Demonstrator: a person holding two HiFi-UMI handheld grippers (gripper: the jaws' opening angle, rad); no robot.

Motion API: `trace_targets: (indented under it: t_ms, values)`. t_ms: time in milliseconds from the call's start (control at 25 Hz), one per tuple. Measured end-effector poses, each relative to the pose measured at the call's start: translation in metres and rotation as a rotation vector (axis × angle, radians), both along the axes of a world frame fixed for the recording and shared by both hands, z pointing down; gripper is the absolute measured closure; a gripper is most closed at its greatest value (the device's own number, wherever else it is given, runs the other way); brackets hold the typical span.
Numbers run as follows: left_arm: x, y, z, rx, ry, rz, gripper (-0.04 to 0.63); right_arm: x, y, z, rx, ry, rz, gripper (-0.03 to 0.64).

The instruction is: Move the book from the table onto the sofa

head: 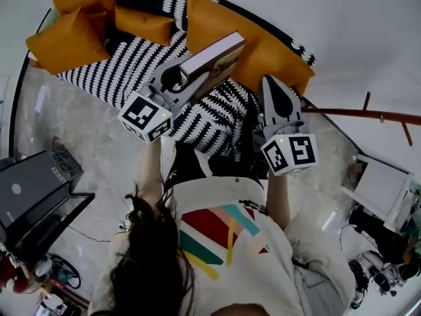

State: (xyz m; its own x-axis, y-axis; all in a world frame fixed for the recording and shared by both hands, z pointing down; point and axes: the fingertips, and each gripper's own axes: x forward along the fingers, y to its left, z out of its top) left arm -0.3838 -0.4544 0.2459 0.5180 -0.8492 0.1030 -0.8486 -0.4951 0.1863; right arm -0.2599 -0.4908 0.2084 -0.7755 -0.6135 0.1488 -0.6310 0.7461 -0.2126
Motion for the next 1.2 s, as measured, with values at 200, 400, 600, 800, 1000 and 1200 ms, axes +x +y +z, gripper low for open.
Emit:
trace_targets:
  t_ms: [200, 400, 600, 800, 1000, 1200]
  values:
    - [0.015, -0.027, 0.034, -0.053, 0.024, 0.134, 0.447, 0.016, -0.006, 0.032, -0.044, 0.053, 0.04, 0.606]
    - [0.039, -0.041, 0.093, -0.155, 0.027, 0.286, 0.446, 0.021, -0.002, 0.077, -0.059, 0.121, -0.003, 0.606]
    - [0.065, -0.05, 0.157, -0.228, 0.085, 0.388, 0.447, 0.045, -0.004, 0.125, -0.109, 0.135, 0.003, 0.606]
    - [0.102, -0.059, 0.212, -0.273, 0.017, 0.565, 0.446, 0.085, -0.007, 0.159, -0.147, 0.172, 0.089, 0.606]
    - [0.14, -0.06, 0.245, -0.289, 0.035, 0.771, 0.446, 0.117, -0.007, 0.187, -0.185, 0.197, 0.153, 0.606]
    - [0.159, -0.07, 0.279, -0.304, 0.027, 0.827, 0.446, 0.128, -0.004, 0.208, -0.225, 0.189, 0.179, 0.606]
